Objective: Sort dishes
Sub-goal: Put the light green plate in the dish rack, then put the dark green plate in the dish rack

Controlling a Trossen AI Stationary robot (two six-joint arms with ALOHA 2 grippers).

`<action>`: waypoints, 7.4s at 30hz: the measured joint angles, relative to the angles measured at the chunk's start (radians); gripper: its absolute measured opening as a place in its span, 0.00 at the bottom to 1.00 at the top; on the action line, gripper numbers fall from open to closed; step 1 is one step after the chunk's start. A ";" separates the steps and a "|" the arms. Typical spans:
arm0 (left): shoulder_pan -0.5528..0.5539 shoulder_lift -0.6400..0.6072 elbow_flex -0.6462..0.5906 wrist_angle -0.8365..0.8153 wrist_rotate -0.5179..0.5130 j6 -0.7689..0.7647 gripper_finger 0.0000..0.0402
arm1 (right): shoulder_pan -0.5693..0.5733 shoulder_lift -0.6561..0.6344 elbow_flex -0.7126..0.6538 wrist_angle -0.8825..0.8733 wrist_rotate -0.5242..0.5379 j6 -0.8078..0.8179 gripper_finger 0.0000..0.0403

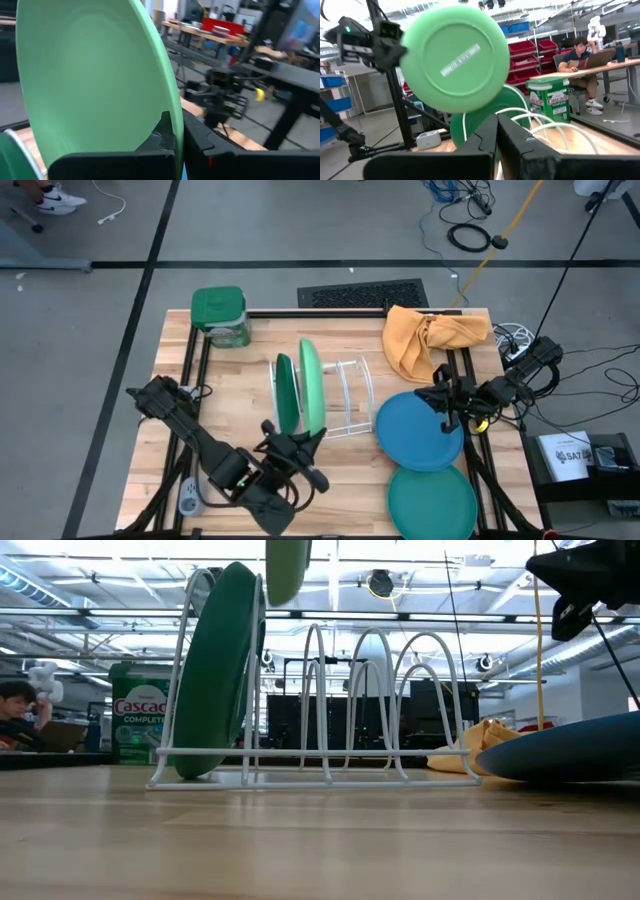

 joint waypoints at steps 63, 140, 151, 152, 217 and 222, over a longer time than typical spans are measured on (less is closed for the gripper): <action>0.234 0.124 -0.025 -0.281 0.216 -0.433 0.32 | 0.000 0.000 0.000 0.032 -0.005 -0.048 0.01; 0.245 0.527 0.238 0.408 1.022 1.017 0.44 | 0.000 0.001 0.000 -0.012 -0.212 0.124 0.01; 0.186 0.656 0.410 0.180 1.086 1.358 0.44 | 0.000 0.001 0.000 -0.007 -0.210 0.132 0.01; 0.178 0.661 0.413 0.186 1.085 1.395 0.44 | 0.000 0.001 0.000 -0.007 -0.210 0.132 0.01; 0.093 0.621 0.499 0.212 1.292 1.255 0.00 | 0.000 0.000 0.000 -0.037 -0.214 0.238 0.01; 0.077 0.528 0.500 0.137 1.178 1.233 0.00 | 0.000 0.000 0.000 -0.010 -0.214 0.192 0.01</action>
